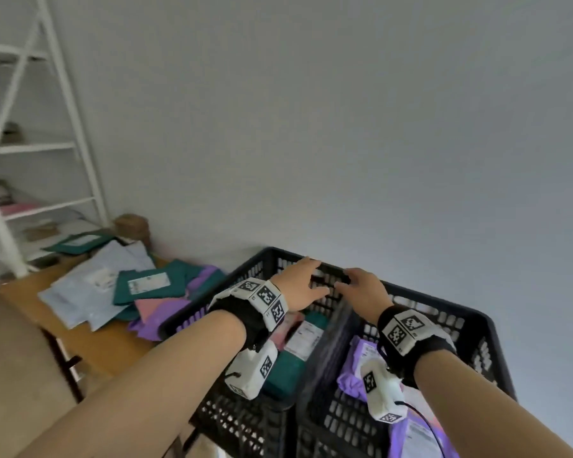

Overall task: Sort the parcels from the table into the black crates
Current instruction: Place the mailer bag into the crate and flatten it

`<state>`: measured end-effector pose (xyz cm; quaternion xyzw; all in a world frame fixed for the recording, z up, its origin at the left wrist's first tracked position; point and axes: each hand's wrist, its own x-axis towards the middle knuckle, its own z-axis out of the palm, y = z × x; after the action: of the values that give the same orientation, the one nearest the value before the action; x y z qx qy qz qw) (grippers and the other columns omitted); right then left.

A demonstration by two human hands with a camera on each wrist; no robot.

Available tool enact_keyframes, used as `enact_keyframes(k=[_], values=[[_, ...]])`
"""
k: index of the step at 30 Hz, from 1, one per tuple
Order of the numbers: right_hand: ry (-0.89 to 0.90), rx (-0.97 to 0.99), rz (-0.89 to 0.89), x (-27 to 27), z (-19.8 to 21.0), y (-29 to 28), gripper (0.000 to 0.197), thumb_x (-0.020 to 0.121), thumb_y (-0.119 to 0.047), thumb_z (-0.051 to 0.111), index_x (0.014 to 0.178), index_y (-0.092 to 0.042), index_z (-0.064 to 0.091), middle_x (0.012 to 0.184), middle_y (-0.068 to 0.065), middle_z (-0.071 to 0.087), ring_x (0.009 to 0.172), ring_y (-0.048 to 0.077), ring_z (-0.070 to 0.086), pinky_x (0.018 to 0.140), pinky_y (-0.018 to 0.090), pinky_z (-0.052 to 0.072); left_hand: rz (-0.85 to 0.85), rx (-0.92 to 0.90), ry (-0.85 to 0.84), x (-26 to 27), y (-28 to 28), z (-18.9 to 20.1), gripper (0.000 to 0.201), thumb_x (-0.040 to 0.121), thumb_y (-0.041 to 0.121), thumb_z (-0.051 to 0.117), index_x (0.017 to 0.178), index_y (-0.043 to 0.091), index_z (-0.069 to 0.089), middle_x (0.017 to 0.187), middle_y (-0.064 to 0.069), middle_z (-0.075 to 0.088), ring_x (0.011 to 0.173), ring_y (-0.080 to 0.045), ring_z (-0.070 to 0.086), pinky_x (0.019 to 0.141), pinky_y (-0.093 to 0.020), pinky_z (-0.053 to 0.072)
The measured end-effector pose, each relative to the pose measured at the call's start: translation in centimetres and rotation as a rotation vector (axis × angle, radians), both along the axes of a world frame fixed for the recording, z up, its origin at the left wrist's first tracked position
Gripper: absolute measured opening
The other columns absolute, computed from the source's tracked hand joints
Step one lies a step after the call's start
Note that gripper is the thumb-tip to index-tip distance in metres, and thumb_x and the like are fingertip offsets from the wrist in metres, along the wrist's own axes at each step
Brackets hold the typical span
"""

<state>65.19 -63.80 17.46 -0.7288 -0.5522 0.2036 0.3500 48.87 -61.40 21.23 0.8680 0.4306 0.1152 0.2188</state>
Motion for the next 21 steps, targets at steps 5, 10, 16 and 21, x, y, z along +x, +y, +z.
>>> enact_keyframes(k=[5, 10, 16, 21], values=[[0.028, 0.04, 0.125, -8.4, 0.9, 3.2, 0.048, 0.092, -0.02, 0.059, 0.136, -0.006, 0.048, 0.137, 0.01, 0.053, 0.12, 0.024, 0.054, 0.1, 0.03, 0.042, 0.167, 0.012, -0.076, -9.5, 1.7, 0.0, 0.057, 0.094, 0.033, 0.054, 0.143, 0.011, 0.036, 0.144, -0.007, 0.041, 0.133, -0.024, 0.041, 0.11, -0.029, 0.031], [-0.017, 0.039, 0.231, -17.4, 0.3, 7.0, 0.049, 0.092, -0.022, 0.06, 0.136, -0.006, 0.048, 0.136, 0.01, 0.054, 0.124, 0.024, 0.051, 0.104, 0.03, 0.039, 0.27, 0.014, -0.101, -18.8, 4.7, -0.9, 0.061, 0.097, 0.03, 0.051, 0.147, 0.007, 0.024, 0.152, -0.01, 0.03, 0.138, -0.021, 0.032, 0.109, -0.025, 0.024], [0.005, -0.01, 0.241, -28.5, -1.8, 12.8, 0.048, 0.093, -0.019, 0.058, 0.137, -0.005, 0.047, 0.138, 0.012, 0.051, 0.126, 0.025, 0.049, 0.105, 0.031, 0.037, 0.334, -0.013, -0.105, -30.5, 10.3, -3.3, 0.059, 0.096, 0.027, 0.051, 0.147, 0.006, 0.027, 0.151, -0.012, 0.033, 0.137, -0.023, 0.034, 0.112, -0.028, 0.026], [0.041, -0.063, 0.192, -36.5, -3.8, 16.7, 0.028, 0.086, -0.008, 0.058, 0.112, 0.002, 0.063, 0.107, 0.015, 0.065, 0.102, 0.03, 0.061, 0.087, 0.035, 0.046, 0.341, -0.083, -0.076, -39.4, 15.4, -5.8, 0.057, 0.097, 0.023, 0.049, 0.146, 0.005, 0.028, 0.15, -0.012, 0.035, 0.137, -0.024, 0.034, 0.112, -0.03, 0.026]])
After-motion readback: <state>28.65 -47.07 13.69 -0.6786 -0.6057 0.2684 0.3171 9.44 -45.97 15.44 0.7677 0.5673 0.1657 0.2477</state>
